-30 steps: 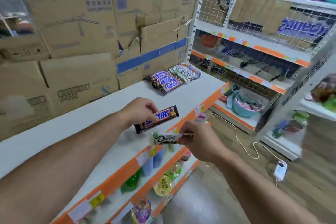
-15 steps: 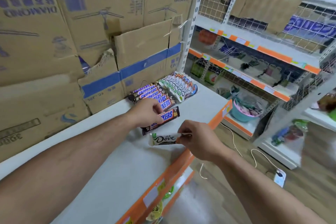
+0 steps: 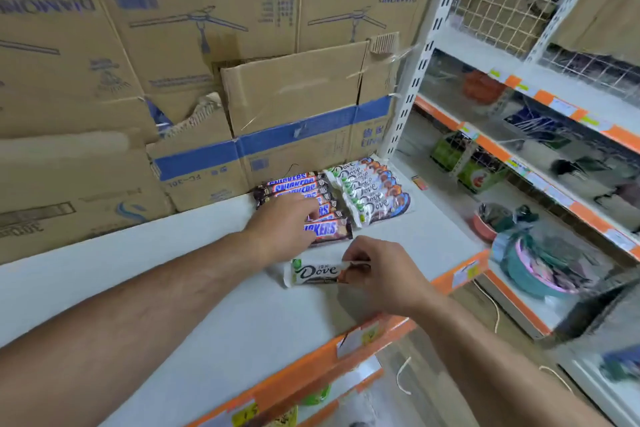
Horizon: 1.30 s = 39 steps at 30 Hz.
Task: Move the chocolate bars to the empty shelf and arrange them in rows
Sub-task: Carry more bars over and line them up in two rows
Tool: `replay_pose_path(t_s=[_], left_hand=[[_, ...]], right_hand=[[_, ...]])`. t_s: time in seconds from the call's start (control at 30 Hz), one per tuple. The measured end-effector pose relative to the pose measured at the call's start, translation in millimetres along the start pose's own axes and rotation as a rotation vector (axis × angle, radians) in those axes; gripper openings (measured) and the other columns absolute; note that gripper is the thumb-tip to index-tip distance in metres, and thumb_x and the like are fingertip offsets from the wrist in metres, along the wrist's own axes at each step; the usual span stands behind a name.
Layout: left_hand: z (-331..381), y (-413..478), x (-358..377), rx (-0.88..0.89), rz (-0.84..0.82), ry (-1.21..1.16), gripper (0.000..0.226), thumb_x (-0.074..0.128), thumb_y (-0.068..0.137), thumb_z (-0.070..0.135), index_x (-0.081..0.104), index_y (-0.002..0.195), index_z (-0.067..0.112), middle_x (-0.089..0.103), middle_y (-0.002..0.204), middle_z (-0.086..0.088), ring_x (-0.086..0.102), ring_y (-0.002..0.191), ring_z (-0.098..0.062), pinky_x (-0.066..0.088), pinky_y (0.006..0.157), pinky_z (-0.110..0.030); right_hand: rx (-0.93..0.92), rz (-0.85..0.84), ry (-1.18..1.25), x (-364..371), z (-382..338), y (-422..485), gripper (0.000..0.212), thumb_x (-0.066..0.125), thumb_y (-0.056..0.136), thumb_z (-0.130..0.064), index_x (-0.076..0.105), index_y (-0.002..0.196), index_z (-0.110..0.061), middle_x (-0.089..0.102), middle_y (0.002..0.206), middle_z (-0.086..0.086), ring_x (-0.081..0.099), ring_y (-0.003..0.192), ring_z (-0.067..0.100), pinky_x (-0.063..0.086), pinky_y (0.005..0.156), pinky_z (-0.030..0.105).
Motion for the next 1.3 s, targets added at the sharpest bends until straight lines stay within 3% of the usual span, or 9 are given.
replay_pose_path(t_s=[0.23,0.53,0.67,0.73,0.83,1.07,1.2,1.3], left_hand=[[14.3,-15.2,5.3,-0.046,0.054,0.205,0.026,0.062,0.080,0.042,0.064,0.101,0.027,0.060,0.101,0.008,0.050,0.100,-0.017,0.045,0.086,-0.034],[17.9,-25.4,13.9,-0.276,0.149,0.252,0.029,0.060,0.086,0.039,0.062,0.114,0.030,0.060,0.115,0.010,0.046,0.110,-0.015,0.041,0.088,-0.030],[26.5,-31.0,17.6,-0.321,0.177,0.298,0.030,0.056,0.090,0.034,0.062,0.119,0.026,0.061,0.118,0.007,0.048,0.111,-0.018,0.040,0.092,-0.032],[40.0,-35.5,15.3,-0.286,0.232,0.367,0.029,0.061,0.088,0.028,0.065,0.116,0.022,0.063,0.117,0.004,0.053,0.108,-0.022,0.042,0.092,-0.035],[58.8,-51.8,20.1,-0.198,0.353,0.291,0.026,0.062,0.084,0.029,0.069,0.106,0.017,0.067,0.105,0.001,0.056,0.097,-0.023,0.050,0.083,-0.038],[82.8,-64.9,52.5,0.032,0.228,0.131,0.038,0.059,0.084,0.039,0.071,0.113,0.019,0.066,0.121,0.001,0.058,0.110,-0.023,0.045,0.098,-0.036],[79.3,-63.4,55.9,0.017,0.187,0.123,0.042,0.061,0.082,0.041,0.069,0.118,0.021,0.064,0.126,0.003,0.058,0.114,-0.024,0.045,0.100,-0.040],[76.7,-63.6,58.4,0.003,0.179,0.113,0.043,0.064,0.082,0.042,0.068,0.119,0.022,0.063,0.127,0.005,0.057,0.116,-0.022,0.045,0.100,-0.041]], right_hand=[[-0.219,-0.108,-0.063,-18.0,12.3,20.5,0.014,0.062,0.067,-0.028,0.054,0.076,-0.033,0.061,0.067,-0.011,0.056,0.064,0.008,0.046,0.056,0.026],[-0.325,-0.234,-0.055,-36.9,49.1,27.4,0.016,0.064,0.069,-0.025,0.053,0.075,-0.035,0.061,0.071,-0.013,0.056,0.067,0.006,0.045,0.058,0.024],[-0.311,-0.256,-0.032,-39.8,64.5,31.3,0.017,0.065,0.072,-0.023,0.054,0.078,-0.035,0.064,0.076,-0.012,0.058,0.074,0.009,0.048,0.065,0.027],[-0.311,-0.245,-0.020,-43.8,69.8,34.6,0.018,0.064,0.073,-0.021,0.054,0.078,-0.035,0.066,0.079,-0.012,0.060,0.076,0.010,0.050,0.069,0.029],[-0.278,-0.228,-0.016,-51.8,81.6,42.4,0.019,0.062,0.075,-0.019,0.054,0.080,-0.036,0.067,0.082,-0.011,0.061,0.079,0.012,0.052,0.072,0.032],[-0.188,-0.127,-0.055,-73.6,109.9,72.3,0.013,0.067,0.081,-0.018,0.063,0.092,-0.025,0.069,0.089,-0.004,0.064,0.085,0.020,0.052,0.072,0.033],[-0.182,-0.042,-0.153,-80.7,107.2,85.1,0.020,0.063,0.083,-0.020,0.067,0.103,-0.022,0.070,0.099,0.001,0.062,0.092,0.026,0.052,0.072,0.036],[-0.290,0.135,-0.316,-87.3,94.2,78.4,0.026,0.063,0.082,-0.024,0.069,0.108,-0.026,0.066,0.104,0.000,0.056,0.100,0.029,0.046,0.074,0.036]])
Point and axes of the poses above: each hand's wrist, its own y-axis towards the middle knuckle, its own x-axis out of the palm, z = x × y, the point moved 9 cm from there along y, towards the middle knuckle
